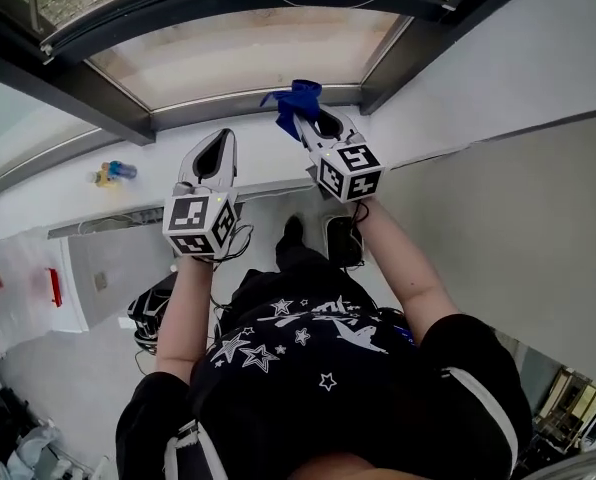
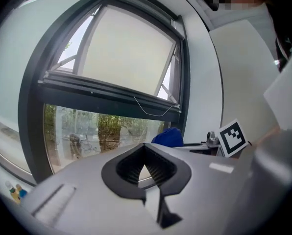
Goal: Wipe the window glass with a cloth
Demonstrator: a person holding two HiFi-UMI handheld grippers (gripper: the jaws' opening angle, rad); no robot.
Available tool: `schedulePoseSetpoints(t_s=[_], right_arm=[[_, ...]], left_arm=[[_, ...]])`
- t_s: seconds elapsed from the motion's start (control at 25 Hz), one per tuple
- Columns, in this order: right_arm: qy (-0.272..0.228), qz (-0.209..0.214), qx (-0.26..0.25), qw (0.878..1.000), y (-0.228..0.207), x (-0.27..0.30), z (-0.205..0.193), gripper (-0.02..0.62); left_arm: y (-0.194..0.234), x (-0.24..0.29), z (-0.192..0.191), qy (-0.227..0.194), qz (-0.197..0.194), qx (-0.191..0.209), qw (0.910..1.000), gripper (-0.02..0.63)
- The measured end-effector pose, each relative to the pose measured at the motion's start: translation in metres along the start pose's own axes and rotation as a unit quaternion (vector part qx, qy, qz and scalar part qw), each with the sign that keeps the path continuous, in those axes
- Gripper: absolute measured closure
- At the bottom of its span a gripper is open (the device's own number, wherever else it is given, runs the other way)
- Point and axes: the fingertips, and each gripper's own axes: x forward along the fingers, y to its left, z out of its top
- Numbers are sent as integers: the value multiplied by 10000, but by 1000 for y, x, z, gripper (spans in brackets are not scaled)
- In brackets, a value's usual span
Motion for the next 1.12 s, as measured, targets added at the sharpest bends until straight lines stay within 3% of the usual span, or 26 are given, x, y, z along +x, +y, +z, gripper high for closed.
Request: schedulePoseSetpoints(t_s=[0.16,0.6,0.76,1.12], right_arm=[[-19,133,-209,9997,34,-16,2,506],[5,513,-618,9968,137,-71,-15,508],[-98,792,-473,9957,170,-98,-19,508],[36,977,-668,9930,191,-141,-34,511]], left_arm=[[0,-35,-8,-45,105,-137,9998,597],[-17,-155,-15,-377,269,-6,9989,597],[-24,-186,-21,-424,273,-10,9987,597],[-45,-225,-31,-562,332,-68,9978,597]])
